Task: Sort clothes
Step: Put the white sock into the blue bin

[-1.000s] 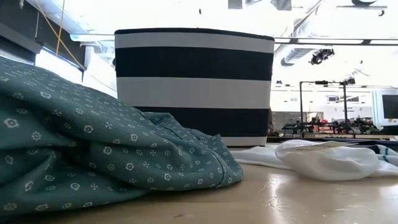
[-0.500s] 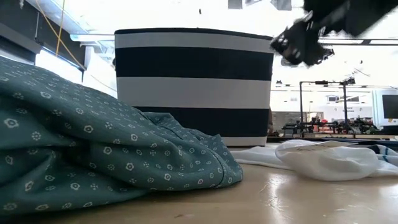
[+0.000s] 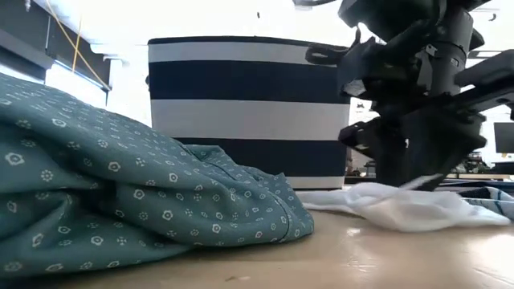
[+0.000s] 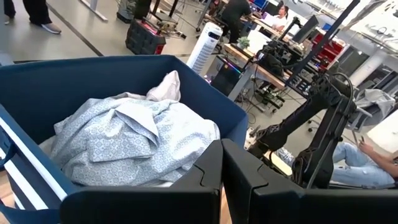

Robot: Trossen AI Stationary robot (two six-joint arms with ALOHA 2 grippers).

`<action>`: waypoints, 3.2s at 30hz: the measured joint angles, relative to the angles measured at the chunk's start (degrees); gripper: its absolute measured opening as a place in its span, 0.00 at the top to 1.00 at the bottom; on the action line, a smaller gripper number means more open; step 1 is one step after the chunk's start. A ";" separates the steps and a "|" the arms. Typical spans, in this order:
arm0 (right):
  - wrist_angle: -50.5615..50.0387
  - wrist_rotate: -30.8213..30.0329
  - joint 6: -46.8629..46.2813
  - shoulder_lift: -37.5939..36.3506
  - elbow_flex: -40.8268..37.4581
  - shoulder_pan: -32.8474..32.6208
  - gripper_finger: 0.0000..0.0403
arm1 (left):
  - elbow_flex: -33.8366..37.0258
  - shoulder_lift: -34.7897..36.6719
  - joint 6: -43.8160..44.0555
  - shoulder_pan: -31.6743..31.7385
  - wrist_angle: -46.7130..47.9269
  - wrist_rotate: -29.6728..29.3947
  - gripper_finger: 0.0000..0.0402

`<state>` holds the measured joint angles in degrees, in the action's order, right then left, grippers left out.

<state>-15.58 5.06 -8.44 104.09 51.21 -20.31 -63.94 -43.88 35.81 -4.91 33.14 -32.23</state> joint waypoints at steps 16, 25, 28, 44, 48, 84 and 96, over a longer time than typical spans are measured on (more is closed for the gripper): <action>-18.14 -1.62 -4.01 -24.47 27.92 17.44 0.99 | 0.02 -1.10 -2.91 0.00 -0.08 0.03 1.00; -9.68 -7.11 2.49 -17.05 44.05 34.78 0.99 | 0.02 -1.66 -5.49 0.00 -1.01 0.08 1.00; -11.81 -8.24 2.91 -12.45 45.56 38.45 0.97 | 0.02 -1.75 -6.01 0.00 -1.26 0.11 1.00; -23.12 -7.31 -6.64 -8.03 47.00 47.48 0.53 | 0.02 -1.88 -6.08 0.00 -0.43 0.00 1.00; -25.96 -1.11 -6.35 -13.05 47.02 46.07 0.53 | 0.02 -1.88 -6.08 0.00 -0.39 0.00 1.00; -17.74 6.05 -21.11 -27.46 -7.07 -15.60 0.53 | 0.02 -2.73 -7.49 -0.02 -0.42 0.15 1.00; -16.58 1.72 -22.65 -8.26 -6.21 -17.11 0.77 | 0.02 -2.73 -3.45 0.00 -0.22 0.10 1.00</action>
<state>-32.15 6.78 -31.10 95.84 45.00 -37.41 -63.92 -46.61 32.36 -4.91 32.93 -32.13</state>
